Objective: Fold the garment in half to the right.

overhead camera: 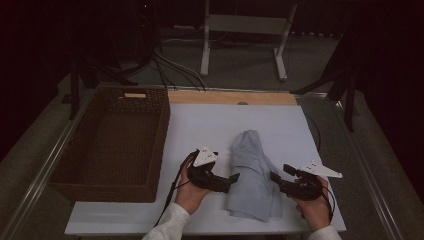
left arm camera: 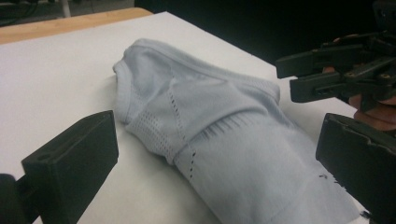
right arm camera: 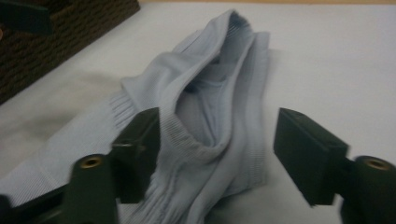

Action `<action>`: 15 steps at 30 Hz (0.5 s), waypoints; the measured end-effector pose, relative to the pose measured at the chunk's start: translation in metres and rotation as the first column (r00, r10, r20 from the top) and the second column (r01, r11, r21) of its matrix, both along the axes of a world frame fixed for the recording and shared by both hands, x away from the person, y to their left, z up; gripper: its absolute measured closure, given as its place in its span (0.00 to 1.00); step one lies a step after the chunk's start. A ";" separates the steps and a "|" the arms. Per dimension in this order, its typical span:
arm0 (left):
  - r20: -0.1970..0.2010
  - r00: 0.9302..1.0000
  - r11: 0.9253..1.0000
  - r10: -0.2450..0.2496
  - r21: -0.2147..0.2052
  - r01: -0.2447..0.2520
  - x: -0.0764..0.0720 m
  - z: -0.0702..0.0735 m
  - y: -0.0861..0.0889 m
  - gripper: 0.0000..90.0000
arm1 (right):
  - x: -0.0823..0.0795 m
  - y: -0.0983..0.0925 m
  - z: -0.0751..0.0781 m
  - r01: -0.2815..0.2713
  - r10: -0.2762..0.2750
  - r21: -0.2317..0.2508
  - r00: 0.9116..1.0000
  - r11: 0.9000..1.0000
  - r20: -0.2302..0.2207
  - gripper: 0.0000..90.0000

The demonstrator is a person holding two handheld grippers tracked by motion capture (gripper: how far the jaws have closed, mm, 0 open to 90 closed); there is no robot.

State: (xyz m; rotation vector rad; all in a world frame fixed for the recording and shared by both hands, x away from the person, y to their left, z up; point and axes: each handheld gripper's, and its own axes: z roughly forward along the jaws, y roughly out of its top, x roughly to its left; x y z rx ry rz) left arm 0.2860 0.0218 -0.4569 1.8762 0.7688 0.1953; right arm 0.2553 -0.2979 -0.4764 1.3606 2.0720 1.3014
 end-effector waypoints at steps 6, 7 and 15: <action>-0.007 1.000 1.000 -0.004 0.003 0.004 -0.003 -0.003 0.002 0.00 | 0.004 0.006 -0.004 -0.056 0.055 -0.010 0.998 0.998 -0.041 0.58; -0.007 1.000 1.000 -0.006 0.005 0.006 -0.004 -0.004 0.002 0.00 | 0.005 0.007 -0.005 -0.062 0.061 -0.013 0.997 0.998 -0.052 0.60; -0.023 0.999 0.999 -0.030 0.017 0.030 -0.007 -0.008 -0.001 0.00 | 0.009 0.007 -0.003 -0.099 0.098 -0.012 0.994 0.995 -0.048 0.97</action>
